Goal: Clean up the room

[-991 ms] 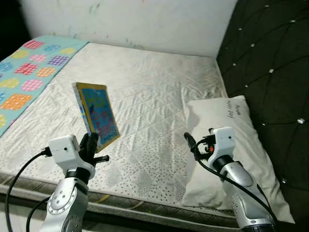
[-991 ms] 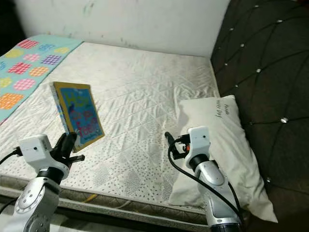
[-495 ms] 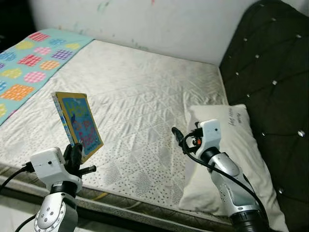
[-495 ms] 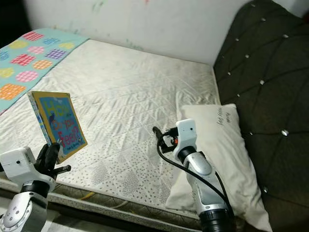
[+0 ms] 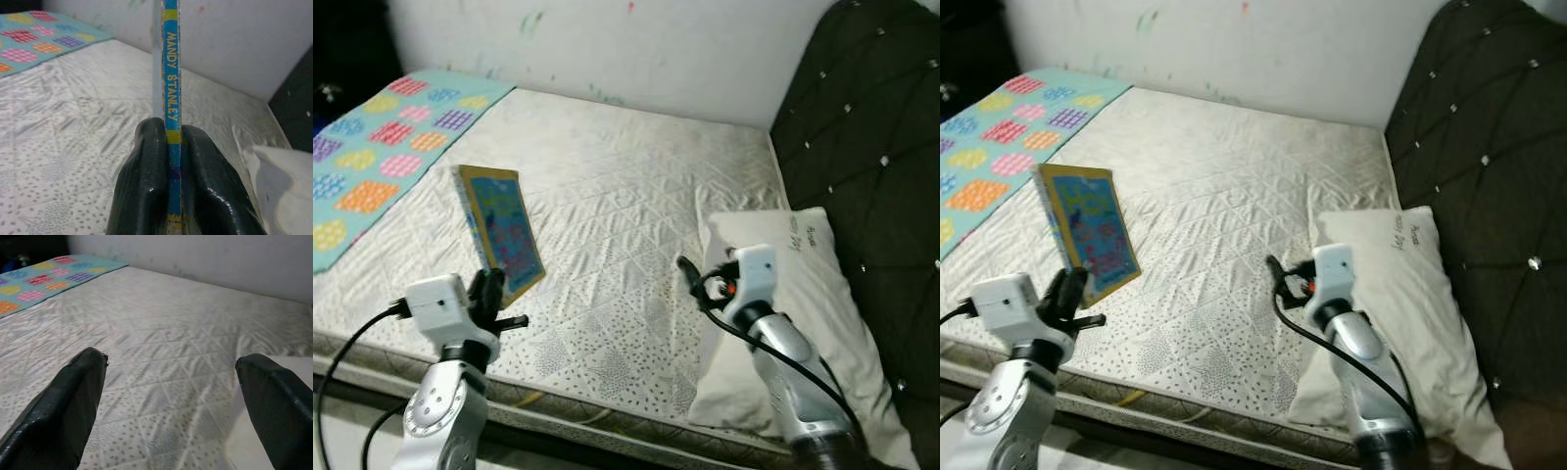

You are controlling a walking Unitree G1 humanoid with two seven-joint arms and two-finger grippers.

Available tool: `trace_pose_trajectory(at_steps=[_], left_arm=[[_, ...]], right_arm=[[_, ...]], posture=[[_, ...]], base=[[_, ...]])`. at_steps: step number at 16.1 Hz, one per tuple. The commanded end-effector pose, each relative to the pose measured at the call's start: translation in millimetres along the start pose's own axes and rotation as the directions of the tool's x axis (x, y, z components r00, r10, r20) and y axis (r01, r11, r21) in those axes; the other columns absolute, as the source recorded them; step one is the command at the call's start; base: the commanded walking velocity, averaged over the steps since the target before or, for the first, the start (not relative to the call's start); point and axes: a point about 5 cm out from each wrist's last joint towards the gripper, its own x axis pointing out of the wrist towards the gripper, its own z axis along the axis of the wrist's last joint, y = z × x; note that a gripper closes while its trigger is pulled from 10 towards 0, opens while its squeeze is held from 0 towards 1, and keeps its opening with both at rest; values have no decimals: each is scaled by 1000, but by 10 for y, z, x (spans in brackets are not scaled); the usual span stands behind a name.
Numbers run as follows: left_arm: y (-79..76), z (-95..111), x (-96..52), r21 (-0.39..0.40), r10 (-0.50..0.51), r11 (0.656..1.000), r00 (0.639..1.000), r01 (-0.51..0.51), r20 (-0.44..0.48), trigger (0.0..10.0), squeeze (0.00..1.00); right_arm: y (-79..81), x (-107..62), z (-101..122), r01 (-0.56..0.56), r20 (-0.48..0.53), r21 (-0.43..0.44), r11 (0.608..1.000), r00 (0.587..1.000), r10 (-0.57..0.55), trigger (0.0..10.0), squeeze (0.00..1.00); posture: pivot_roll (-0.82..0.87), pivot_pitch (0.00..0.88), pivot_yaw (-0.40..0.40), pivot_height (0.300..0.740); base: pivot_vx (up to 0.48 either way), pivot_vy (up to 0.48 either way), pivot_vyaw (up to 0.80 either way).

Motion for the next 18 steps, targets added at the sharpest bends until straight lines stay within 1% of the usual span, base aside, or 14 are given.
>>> trace_pose_trajectory(at_steps=[1,2,4,7,9,10,11,12,13,14,15,16,17,18], left_arm=[[-80,54,47,9,-49,999,998,49,34,10000,0],[-99,40,63,7,-61,998,998,61,29,10000,0],[-110,35,64,5,-65,998,997,65,28,10000,0],[-78,28,23,8,-52,999,998,52,25,10000,0],[-58,19,7,10,-43,999,999,43,24,10000,0],[-64,24,-5,3,-46,999,999,46,27,10000,0],[-88,39,-31,-26,-61,998,998,62,31,10000,0],[-118,57,-65,-39,-87,995,996,88,30,10000,0],[-131,90,-142,-7,-125,992,992,125,22,10000,0],[-116,85,-206,26,-160,987,987,160,-1,10000,0],[-65,46,-292,69,-197,977,980,199,-42,10000,0],[1,3,-363,115,-221,967,972,229,-82,10000,0],[67,-20,-402,141,-209,965,973,222,-100,10000,0],[96,-36,-428,166,-222,956,968,240,-117,10000,0]], right_arm=[[-56,-38,45,32,19,-2,999,999,-32,10000,0],[-64,-61,42,41,20,-2,999,999,-41,10000,0],[-60,-40,39,41,19,-2,999,999,-41,10000,0],[-17,-12,43,21,16,0,1000,1000,-21,10000,0],[-4,-25,41,17,13,1,1000,1000,-17,10000,0],[-9,-47,47,19,14,1,1000,1000,-19,10000,0],[-28,-85,57,23,17,3,1000,1000,-23,10000,0],[-58,-143,65,23,20,-4,1000,1000,-23,10000,0],[-144,-279,62,26,10,-29,999,1000,-26,10000,0],[-214,-364,47,25,-5,-52,998,1000,-26,10000,0],[-290,-439,45,24,-19,-81,996,999,-26,10000,0],[-348,-478,54,26,-26,-103,994,999,-29,10000,0],[-393,-489,64,29,-31,-107,994,999,-32,10000,0],[-431,-477,84,33,-30,-115,993,999,-37,10000,0]], posture=[[-37,0,-19,740],[-41,0,-17,740],[-34,0,-21,740],[-15,0,-36,740],[-11,0,-39,740],[-9,0,-42,740],[-9,0,-44,740],[-6,0,-45,740],[-5,0,-46,740],[-4,0,-54,740],[-3,0,-58,740],[-3,0,-60,740],[-6,0,-62,740],[-8,0,-61,740]], base=[[0,0,0],[0,0,0],[0,0,0],[0,0,0],[0,0,0],[0,0,0],[0,0,0],[0,0,0],[0,0,0],[0,0,0],[0,0,0],[0,0,0],[0,0,0],[0,0,0]])
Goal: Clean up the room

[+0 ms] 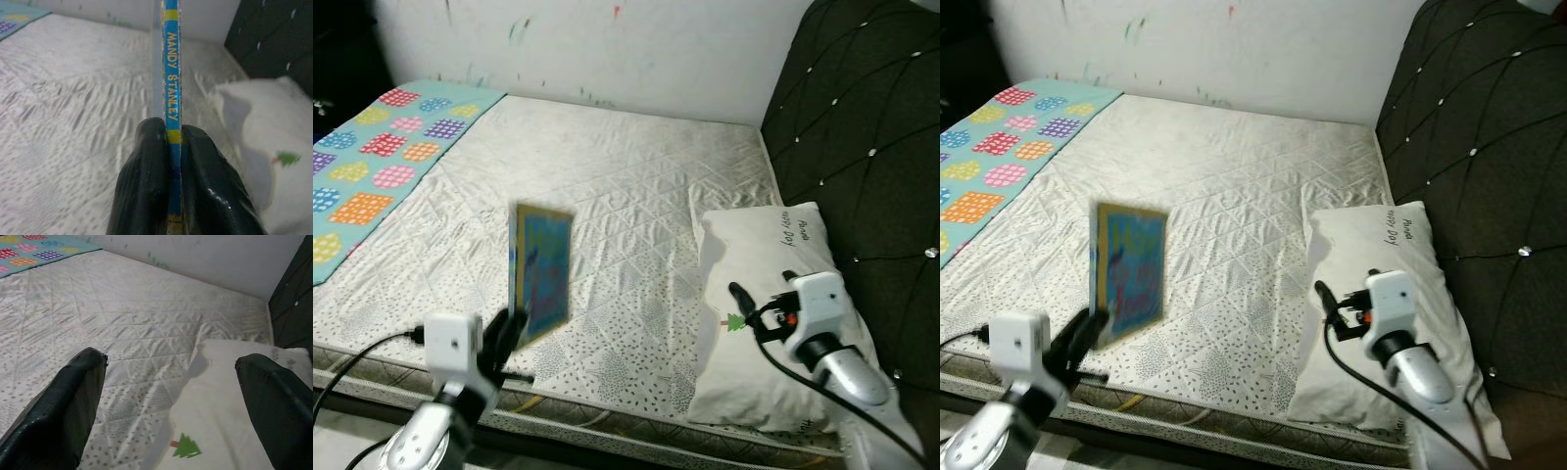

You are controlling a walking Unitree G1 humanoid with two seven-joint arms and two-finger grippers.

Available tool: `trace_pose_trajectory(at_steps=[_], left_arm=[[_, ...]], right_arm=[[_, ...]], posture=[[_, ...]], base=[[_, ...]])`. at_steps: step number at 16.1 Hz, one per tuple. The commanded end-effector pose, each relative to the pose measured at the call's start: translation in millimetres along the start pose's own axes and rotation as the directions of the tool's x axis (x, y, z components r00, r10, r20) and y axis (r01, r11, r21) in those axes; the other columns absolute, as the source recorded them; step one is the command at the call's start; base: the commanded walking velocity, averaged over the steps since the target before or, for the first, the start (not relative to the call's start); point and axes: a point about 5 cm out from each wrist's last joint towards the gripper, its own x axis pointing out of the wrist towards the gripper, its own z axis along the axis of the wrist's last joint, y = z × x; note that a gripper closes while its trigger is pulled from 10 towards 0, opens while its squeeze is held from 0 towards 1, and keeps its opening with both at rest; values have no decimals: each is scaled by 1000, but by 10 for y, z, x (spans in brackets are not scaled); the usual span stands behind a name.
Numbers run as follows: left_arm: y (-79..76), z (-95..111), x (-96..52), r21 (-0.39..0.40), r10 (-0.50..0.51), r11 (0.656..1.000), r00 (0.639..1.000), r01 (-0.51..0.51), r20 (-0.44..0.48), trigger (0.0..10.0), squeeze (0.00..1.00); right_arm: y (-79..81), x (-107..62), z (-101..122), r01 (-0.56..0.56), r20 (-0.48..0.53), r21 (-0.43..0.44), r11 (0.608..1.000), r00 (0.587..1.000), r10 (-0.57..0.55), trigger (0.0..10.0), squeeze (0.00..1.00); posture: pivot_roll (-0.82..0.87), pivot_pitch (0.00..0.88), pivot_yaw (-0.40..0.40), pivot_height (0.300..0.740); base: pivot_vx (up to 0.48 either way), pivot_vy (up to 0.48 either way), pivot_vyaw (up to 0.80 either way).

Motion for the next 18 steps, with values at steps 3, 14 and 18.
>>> trace_pose_trajectory(at_steps=[3,14,18], left_arm=[[9,129,79,22,-14,1000,998,13,66,10000,0],[-68,132,148,-50,55,998,993,-50,100,10000,0],[-98,122,155,-57,47,997,994,-42,97,10000,0]], right_arm=[[-27,102,128,5,31,5,1000,1000,-5,10000,0],[119,166,116,-9,18,62,998,1000,8,10000,0],[116,156,108,-9,14,59,998,1000,9,10000,0]], posture=[[-14,0,-58,740],[-18,6,-55,740],[-23,6,-53,740]], base=[[0,0,0],[0,0,-257],[0,0,-517]])
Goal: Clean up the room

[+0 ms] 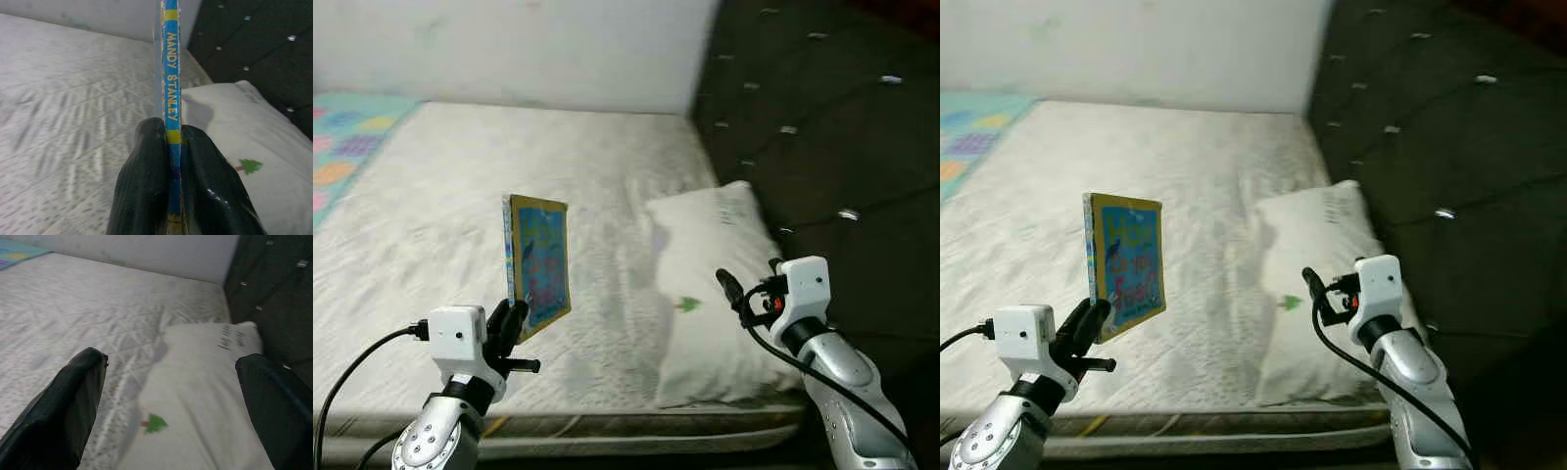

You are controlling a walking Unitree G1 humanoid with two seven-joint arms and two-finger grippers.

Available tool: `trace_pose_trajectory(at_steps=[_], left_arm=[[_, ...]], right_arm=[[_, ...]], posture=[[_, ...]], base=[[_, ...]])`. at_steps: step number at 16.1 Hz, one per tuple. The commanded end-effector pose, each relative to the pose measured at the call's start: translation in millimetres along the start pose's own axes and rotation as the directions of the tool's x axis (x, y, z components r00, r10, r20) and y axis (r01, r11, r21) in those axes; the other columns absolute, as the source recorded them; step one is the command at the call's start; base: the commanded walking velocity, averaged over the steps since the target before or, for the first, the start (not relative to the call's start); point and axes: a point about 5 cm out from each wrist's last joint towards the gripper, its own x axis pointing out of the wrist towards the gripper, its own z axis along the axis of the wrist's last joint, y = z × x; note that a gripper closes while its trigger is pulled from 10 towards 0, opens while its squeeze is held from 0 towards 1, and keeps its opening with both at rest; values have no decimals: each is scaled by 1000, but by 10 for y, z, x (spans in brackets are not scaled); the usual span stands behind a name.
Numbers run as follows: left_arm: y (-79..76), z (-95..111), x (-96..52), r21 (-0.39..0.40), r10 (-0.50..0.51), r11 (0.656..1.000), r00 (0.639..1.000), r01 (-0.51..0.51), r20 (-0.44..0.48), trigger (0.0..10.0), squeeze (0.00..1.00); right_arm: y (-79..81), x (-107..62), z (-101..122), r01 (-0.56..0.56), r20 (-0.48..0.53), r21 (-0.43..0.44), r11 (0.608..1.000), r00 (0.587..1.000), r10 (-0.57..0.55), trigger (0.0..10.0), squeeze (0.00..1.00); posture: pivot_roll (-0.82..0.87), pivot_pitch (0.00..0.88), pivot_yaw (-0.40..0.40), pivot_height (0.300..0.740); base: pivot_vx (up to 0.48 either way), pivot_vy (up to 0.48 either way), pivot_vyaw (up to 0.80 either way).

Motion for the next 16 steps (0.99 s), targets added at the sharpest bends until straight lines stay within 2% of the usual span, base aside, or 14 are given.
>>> trace_pose_trajectory(at_steps=[1,14,16], left_arm=[[-29,70,25,9,-14,1000,999,13,37,10000,0],[-45,72,40,-6,-3,1000,999,4,43,10000,0],[-50,71,45,-8,-3,1000,999,3,42,10000,0]], right_arm=[[-19,1,26,6,7,-4,1000,1000,-6,10000,0],[81,21,14,-42,8,-2,999,999,42,10000,0],[75,17,7,-42,5,-3,999,999,42,10000,0]], posture=[[-23,6,-53,740],[-15,2,-53,740],[-17,8,-53,715]], base=[[0,0,0],[0,0,0],[0,0,0]])
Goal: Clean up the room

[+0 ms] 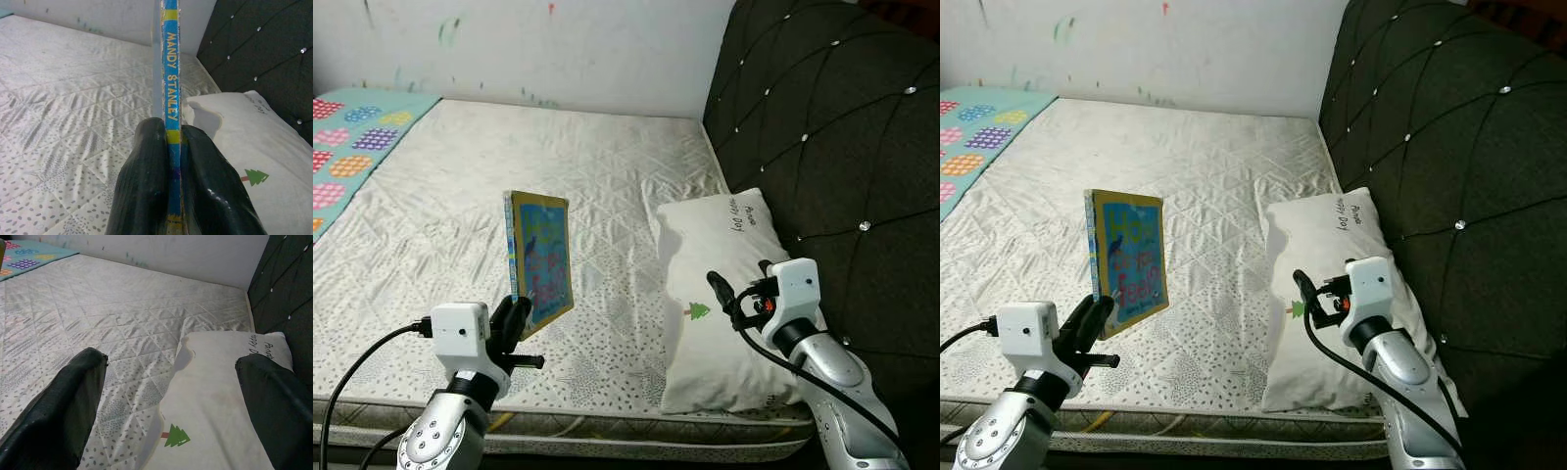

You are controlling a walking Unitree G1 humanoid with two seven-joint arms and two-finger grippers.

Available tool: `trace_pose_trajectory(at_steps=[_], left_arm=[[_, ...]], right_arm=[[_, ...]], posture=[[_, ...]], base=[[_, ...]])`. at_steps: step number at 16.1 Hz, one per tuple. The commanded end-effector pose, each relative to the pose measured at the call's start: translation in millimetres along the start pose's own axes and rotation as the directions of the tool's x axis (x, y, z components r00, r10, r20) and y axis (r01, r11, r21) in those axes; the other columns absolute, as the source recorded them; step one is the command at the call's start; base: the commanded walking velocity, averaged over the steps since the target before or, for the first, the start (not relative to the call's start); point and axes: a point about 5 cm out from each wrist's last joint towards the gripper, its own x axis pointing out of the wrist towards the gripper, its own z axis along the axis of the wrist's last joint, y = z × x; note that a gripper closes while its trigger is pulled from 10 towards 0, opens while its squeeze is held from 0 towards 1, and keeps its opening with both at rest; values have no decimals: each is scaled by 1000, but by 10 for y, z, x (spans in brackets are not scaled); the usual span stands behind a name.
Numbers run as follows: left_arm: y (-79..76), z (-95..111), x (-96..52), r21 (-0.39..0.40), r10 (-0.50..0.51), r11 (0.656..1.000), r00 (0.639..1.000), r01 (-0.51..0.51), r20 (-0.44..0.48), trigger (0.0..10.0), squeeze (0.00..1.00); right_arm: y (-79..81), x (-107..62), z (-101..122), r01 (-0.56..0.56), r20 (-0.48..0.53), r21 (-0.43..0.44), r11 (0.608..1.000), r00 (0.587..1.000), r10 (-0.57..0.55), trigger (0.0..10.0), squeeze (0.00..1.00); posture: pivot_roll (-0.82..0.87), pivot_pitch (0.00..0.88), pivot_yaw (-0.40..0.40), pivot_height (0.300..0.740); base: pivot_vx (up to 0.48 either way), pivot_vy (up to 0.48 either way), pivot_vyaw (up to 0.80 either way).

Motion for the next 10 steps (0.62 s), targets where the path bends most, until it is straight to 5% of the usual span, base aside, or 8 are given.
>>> trace_pose_trajectory(at_steps=[1,6,10], left_arm=[[-14,59,20,8,-2,1000,1000,2,31,10000,0],[-23,55,26,0,-2,1000,1000,2,28,10000,0],[-38,66,41,-5,-6,1000,999,6,33,10000,0]], right_arm=[[-17,-9,16,-1,6,-8,1000,1000,1,10000,0],[5,-23,2,-12,0,-9,1000,1000,12,10000,0],[-27,-14,20,-5,3,-14,1000,1000,5,10000,0]], posture=[[-17,8,-53,700],[-21,20,-53,640],[-23,26,-50,635]], base=[[0,0,0],[0,0,0],[0,0,0]])
